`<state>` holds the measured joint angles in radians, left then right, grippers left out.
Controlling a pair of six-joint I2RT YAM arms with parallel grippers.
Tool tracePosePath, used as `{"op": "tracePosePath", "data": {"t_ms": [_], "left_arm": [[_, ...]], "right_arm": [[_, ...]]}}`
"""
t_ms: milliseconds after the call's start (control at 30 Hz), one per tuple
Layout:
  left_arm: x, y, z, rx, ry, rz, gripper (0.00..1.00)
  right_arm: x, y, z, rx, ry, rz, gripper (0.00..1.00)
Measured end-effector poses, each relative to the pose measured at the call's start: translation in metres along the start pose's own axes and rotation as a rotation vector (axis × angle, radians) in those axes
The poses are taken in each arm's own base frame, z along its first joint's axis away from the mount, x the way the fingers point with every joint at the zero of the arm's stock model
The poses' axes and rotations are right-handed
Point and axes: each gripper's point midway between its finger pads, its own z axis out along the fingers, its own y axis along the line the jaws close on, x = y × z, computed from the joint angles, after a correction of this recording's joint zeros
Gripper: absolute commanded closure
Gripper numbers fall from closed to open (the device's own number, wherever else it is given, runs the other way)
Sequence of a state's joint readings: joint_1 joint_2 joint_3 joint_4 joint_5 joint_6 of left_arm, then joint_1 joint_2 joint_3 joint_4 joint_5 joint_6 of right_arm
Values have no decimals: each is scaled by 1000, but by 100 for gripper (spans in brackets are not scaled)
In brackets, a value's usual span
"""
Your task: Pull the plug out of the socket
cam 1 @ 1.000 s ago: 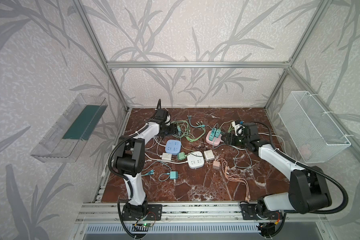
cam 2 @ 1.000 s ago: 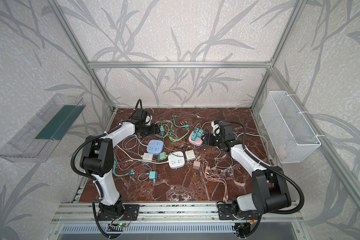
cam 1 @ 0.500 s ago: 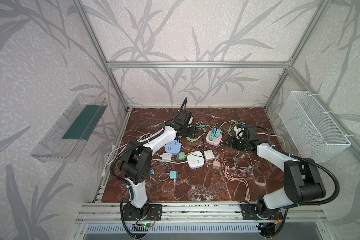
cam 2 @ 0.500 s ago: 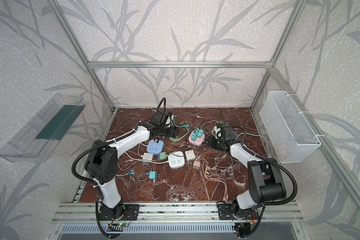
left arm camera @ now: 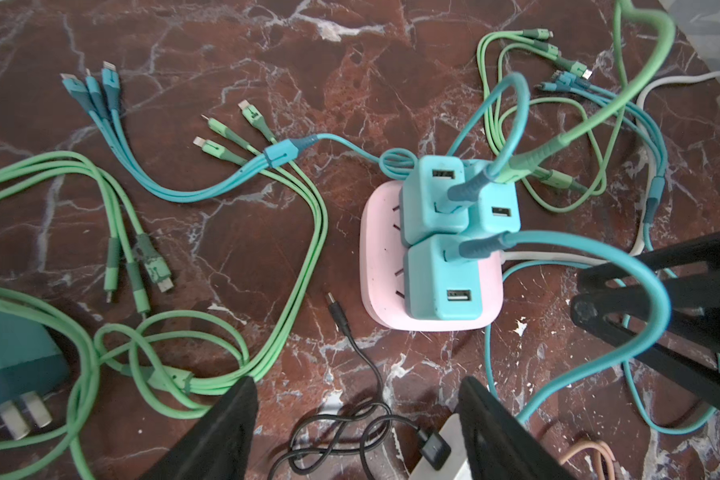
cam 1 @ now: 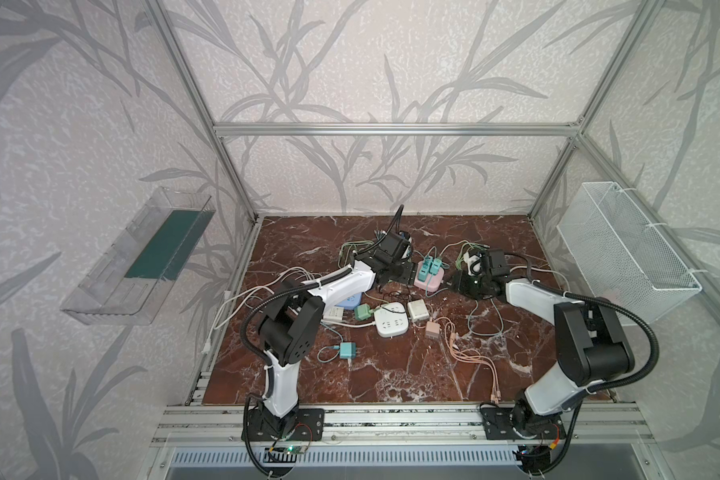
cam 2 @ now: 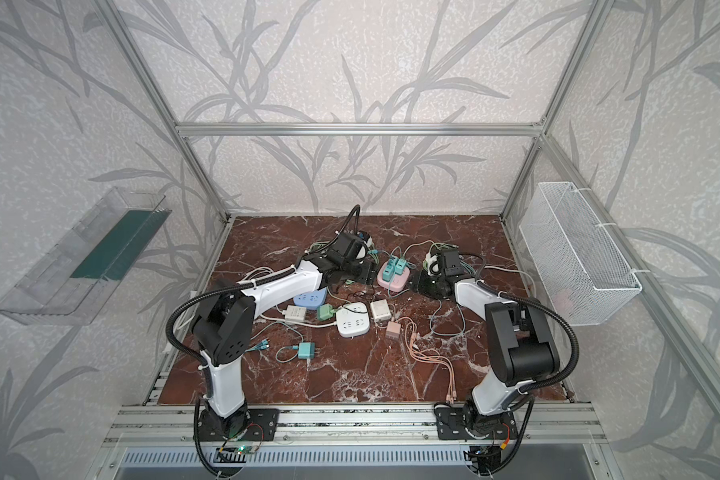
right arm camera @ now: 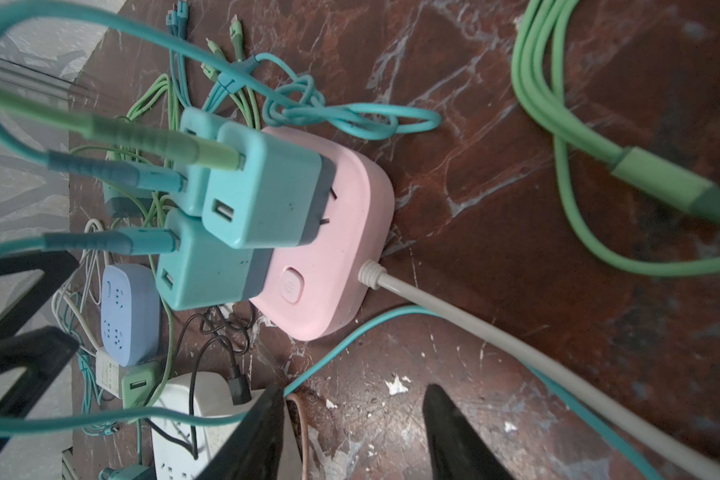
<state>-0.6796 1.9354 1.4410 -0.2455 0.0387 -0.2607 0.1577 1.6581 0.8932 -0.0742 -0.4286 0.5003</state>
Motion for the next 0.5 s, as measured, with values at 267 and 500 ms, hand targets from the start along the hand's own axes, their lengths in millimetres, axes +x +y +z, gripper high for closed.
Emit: {"op": "tracePosePath", "data": {"t_ms": [267, 500], "left_arm": [[-9, -21, -5, -34, -38, 42, 23], [-7, -13, -2, -91, -42, 39, 23]], "right_arm": [[-5, 0, 7, -13, -6, 52, 44], [-3, 1, 19, -43, 16, 83, 43]]}}
